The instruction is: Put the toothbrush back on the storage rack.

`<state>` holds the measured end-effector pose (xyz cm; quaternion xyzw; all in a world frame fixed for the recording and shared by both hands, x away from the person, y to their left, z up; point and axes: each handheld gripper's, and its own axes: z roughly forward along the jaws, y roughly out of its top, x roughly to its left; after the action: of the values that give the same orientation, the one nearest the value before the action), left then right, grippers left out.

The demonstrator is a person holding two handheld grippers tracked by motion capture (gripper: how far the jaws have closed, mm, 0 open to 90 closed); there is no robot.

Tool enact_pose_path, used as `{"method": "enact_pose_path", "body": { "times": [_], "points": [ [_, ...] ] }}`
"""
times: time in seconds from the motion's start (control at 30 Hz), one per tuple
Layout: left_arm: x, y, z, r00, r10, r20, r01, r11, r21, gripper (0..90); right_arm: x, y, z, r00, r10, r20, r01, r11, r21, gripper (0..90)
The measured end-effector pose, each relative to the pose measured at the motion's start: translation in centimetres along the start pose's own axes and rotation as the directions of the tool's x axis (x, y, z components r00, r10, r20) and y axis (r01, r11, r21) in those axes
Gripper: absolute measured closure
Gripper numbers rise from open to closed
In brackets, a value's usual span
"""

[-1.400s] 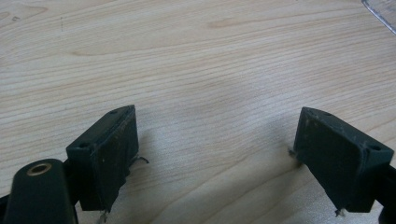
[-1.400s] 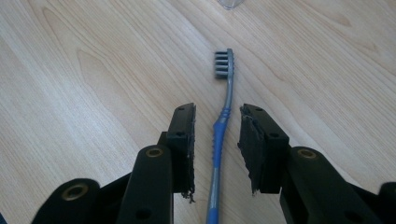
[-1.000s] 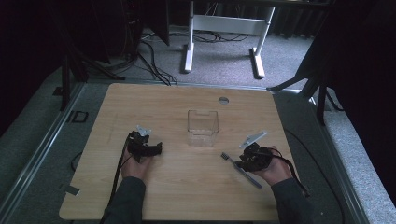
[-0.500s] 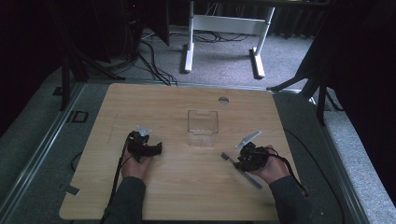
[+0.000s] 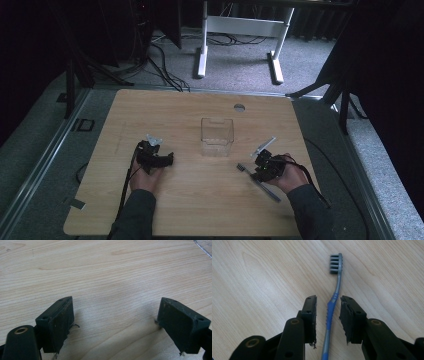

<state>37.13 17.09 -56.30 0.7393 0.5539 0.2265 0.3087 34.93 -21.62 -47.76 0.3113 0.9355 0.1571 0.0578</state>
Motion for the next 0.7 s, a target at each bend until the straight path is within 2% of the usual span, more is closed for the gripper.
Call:
{"method": "enact_pose_path", "body": {
  "times": [0.17, 0.4, 0.7],
  "points": [
    [0.0, 0.0, 0.0, 1.0000, 0.000, 0.000, 0.000, 1.0000, 0.000, 14.4, -0.1, 0.2, 0.2, 0.9999, -0.001, 0.012, 0.000, 1.000, 0.031, 65.7],
    [0.0, 0.0, 0.0, 1.0000, 0.000, 0.000, 0.000, 1.0000, 0.000, 14.4, -0.3, 0.7, 0.7, 0.9999, 0.014, -0.002, -0.014, 0.998, 0.064, 65.6],
    [0.0, 0.0, 0.0, 1.0000, 0.000, 0.000, 0.000, 1.0000, 0.000, 14.4, -0.4, 1.1, 1.0, 1.0000, 0.009, -0.003, -0.009, 0.995, 0.099, 65.7]
  ]
}}
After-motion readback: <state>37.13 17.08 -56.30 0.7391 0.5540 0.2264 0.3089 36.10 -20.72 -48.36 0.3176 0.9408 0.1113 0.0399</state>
